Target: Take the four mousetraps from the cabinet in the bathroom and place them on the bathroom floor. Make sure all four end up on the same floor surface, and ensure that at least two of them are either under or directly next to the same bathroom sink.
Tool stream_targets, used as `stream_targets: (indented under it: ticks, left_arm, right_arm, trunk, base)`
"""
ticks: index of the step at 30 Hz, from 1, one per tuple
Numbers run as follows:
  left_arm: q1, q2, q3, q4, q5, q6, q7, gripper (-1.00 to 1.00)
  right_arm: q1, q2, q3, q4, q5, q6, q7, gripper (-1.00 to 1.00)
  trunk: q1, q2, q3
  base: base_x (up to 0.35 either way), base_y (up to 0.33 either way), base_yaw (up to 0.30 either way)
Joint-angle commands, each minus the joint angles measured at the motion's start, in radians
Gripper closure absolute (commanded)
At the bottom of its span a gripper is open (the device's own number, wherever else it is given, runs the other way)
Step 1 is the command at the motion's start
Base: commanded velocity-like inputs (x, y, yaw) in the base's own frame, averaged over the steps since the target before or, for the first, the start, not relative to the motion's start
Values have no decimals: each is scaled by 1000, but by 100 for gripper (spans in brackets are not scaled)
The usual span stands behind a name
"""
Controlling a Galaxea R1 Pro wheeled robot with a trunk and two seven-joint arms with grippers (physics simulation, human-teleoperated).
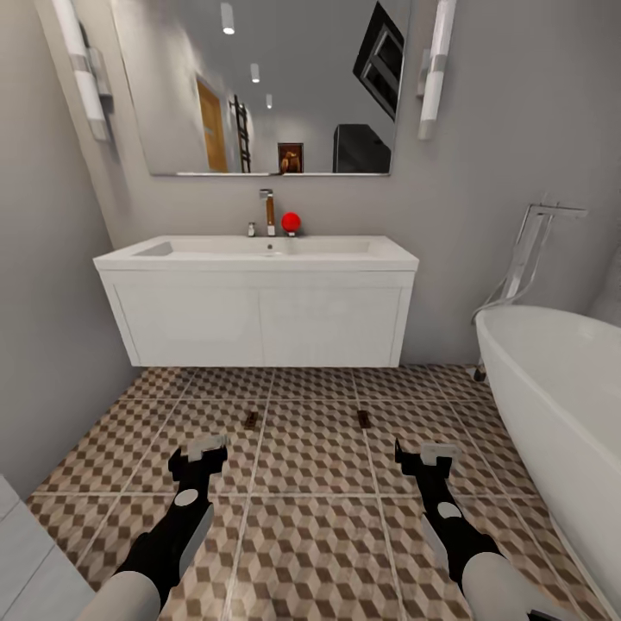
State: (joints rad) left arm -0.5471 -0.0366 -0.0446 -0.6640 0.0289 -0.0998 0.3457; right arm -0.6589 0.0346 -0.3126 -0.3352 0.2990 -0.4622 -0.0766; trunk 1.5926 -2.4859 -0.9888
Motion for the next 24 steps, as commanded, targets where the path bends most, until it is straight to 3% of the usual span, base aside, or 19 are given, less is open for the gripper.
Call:
stream_targets:
  ticks: [1, 24]
  left_arm:
    - [-1, 0, -5, 1, 3, -3, 7, -100]
    - [-1, -2, -6, 1, 3, -3, 7, -100]
  right_arm:
    - [-1, 1, -5, 1, 11, -3, -5, -100]
    - [-1, 1, -5, 1, 11, -3, -5, -100]
  trunk:
    - [-4, 7, 2]
    - [-92, 168, 74]
  base:
    - [0, 0, 0]
    - [0, 0, 0]
